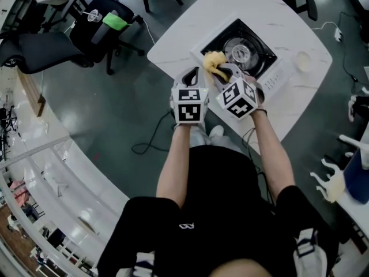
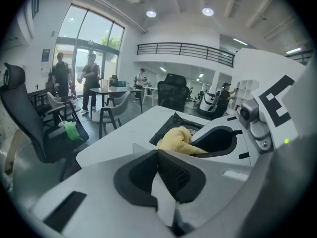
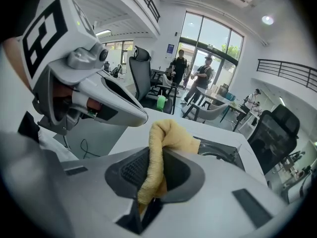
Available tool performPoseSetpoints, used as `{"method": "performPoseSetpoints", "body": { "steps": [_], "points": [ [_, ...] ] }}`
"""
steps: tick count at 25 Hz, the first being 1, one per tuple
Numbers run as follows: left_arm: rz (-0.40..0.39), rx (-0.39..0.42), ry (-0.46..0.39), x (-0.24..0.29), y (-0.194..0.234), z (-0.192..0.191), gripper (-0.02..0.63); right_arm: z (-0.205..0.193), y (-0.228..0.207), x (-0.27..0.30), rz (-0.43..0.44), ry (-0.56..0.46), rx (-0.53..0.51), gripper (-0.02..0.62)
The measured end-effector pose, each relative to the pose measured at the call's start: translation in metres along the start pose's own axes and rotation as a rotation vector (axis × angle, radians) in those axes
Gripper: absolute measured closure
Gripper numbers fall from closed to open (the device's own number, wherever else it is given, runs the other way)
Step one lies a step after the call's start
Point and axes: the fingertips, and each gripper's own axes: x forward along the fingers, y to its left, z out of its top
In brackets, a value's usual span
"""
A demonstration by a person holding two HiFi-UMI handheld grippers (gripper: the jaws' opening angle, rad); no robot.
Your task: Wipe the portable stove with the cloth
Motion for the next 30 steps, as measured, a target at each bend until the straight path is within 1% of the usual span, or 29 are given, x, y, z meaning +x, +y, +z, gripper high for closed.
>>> {"method": "performPoseSetpoints", "body": {
  "steps": [8,13,16,19,22,26,30],
  "points": [
    [0.029,-0.026,0.014,0.006,0.035,0.001,0.613,0.029,-0.004,0.027,0.024,-0.034,-0.007,0.545],
    [0.034,-0.036,0.014,0.013,0.051,0.004,0.614,0.045,0.002,0.041,0.059,-0.057,-0.016,0.543],
    [0.032,-0.038,0.012,0.019,0.059,0.010,0.614,0.059,0.007,0.049,0.088,-0.090,-0.028,0.544],
    [0.031,-0.038,0.011,0.023,0.068,0.017,0.614,0.075,-0.005,0.055,0.048,-0.117,-0.016,0.543],
    [0.023,-0.038,0.013,0.029,0.076,0.021,0.613,0.084,-0.029,0.059,-0.013,-0.119,0.039,0.543],
    [-0.005,-0.034,0.021,0.045,0.080,0.031,0.614,0.088,-0.055,0.066,-0.026,-0.111,0.069,0.538],
    [-0.051,-0.025,0.021,0.062,0.076,0.043,0.613,0.085,-0.077,0.068,-0.040,-0.114,0.176,0.526]
  ]
}}
